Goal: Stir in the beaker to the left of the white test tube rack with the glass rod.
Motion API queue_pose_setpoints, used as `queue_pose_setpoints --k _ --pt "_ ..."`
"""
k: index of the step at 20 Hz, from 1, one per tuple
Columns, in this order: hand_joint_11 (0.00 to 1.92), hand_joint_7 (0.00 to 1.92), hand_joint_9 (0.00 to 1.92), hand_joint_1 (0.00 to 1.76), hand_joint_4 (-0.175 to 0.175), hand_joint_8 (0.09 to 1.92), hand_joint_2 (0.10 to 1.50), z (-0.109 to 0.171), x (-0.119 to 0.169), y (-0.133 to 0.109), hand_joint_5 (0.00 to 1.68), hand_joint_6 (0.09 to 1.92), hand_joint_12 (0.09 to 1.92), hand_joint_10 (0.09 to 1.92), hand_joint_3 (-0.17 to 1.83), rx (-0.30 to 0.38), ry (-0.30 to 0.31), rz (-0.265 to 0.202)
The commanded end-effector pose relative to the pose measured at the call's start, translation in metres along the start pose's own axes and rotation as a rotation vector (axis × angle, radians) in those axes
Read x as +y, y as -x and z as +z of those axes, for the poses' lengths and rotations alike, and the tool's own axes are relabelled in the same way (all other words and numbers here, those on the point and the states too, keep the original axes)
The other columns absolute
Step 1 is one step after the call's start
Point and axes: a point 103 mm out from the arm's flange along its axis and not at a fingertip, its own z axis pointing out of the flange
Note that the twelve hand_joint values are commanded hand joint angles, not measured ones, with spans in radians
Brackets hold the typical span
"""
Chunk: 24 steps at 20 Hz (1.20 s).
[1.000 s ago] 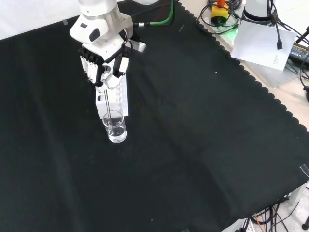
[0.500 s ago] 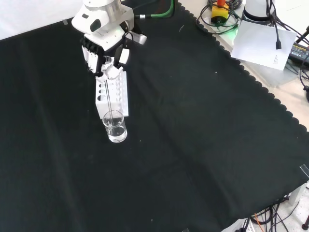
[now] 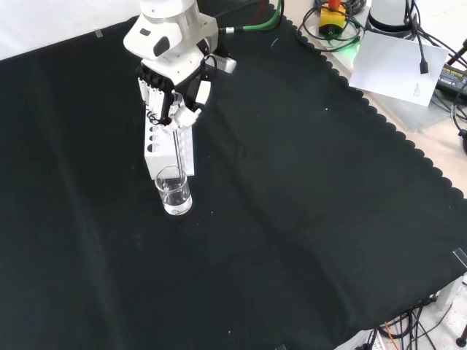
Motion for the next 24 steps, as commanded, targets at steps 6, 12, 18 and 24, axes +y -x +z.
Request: queue_pose_setpoints --k 6,12,18,24 --pt "1.35 1.1 1.67 1.29 -0.175 1.21 0.85 0.003 0.019 0.012 1.04 0.7 1.03 0.95 0.47 0.003 -0.002 0.014" --pt "1.35 1.1 1.67 1.29 -0.175 1.21 0.85 -0.002 0.003 0.029 1.04 0.7 1.03 0.95 0.47 0.002 0.013 0.047" --pt "1.35 1.1 1.67 1.29 -0.175 1.21 0.85 -0.003 -0.011 0.005 1.04 0.7 1.03 0.95 0.47 0.008 0.011 0.02" --pt "1.35 1.1 1.67 1.29 -0.175 1.21 0.85 -0.003 0.011 -0.015 1.04 0.7 1.03 0.95 0.47 0.015 0.025 -0.023"
